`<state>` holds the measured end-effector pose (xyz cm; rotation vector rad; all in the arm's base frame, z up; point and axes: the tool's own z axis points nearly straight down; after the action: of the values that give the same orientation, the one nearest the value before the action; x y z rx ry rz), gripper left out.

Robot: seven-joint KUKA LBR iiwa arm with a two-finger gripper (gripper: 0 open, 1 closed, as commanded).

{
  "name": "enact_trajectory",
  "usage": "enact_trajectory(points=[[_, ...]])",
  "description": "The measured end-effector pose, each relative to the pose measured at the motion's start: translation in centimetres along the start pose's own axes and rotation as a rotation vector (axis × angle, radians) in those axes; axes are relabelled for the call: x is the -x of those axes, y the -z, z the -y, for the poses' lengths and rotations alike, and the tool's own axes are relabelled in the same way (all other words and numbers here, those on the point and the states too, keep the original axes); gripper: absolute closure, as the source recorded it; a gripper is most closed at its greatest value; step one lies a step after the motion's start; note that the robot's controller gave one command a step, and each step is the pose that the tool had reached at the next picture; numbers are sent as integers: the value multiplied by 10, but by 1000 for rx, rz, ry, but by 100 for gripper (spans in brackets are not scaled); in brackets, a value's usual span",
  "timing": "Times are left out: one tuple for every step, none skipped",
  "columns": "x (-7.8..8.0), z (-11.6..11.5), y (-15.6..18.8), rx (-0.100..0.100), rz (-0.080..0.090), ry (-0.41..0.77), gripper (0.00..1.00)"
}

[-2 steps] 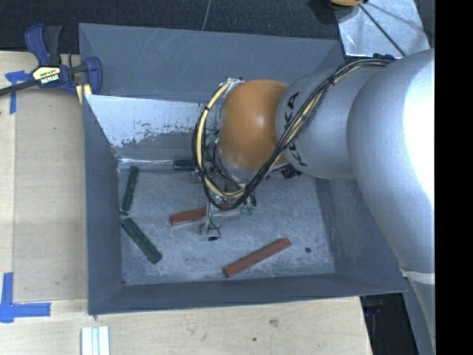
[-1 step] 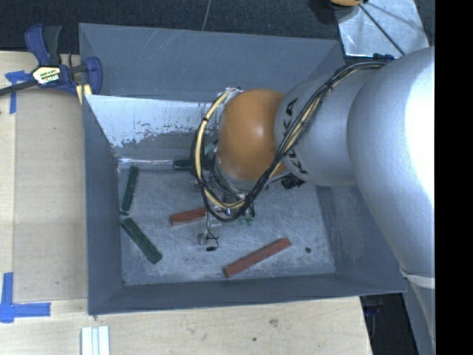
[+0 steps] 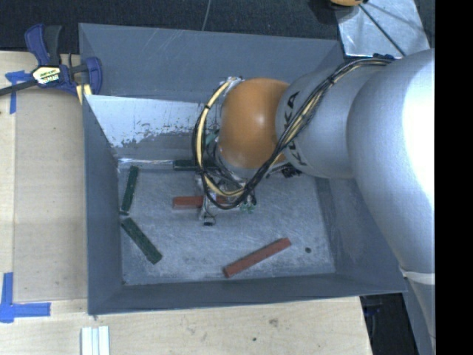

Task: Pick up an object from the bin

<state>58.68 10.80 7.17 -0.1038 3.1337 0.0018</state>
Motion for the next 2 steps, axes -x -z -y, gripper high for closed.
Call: enact_trajectory(points=[[0, 0, 0, 0, 0, 0, 100], [-1, 0, 2, -1, -4, 0, 100]])
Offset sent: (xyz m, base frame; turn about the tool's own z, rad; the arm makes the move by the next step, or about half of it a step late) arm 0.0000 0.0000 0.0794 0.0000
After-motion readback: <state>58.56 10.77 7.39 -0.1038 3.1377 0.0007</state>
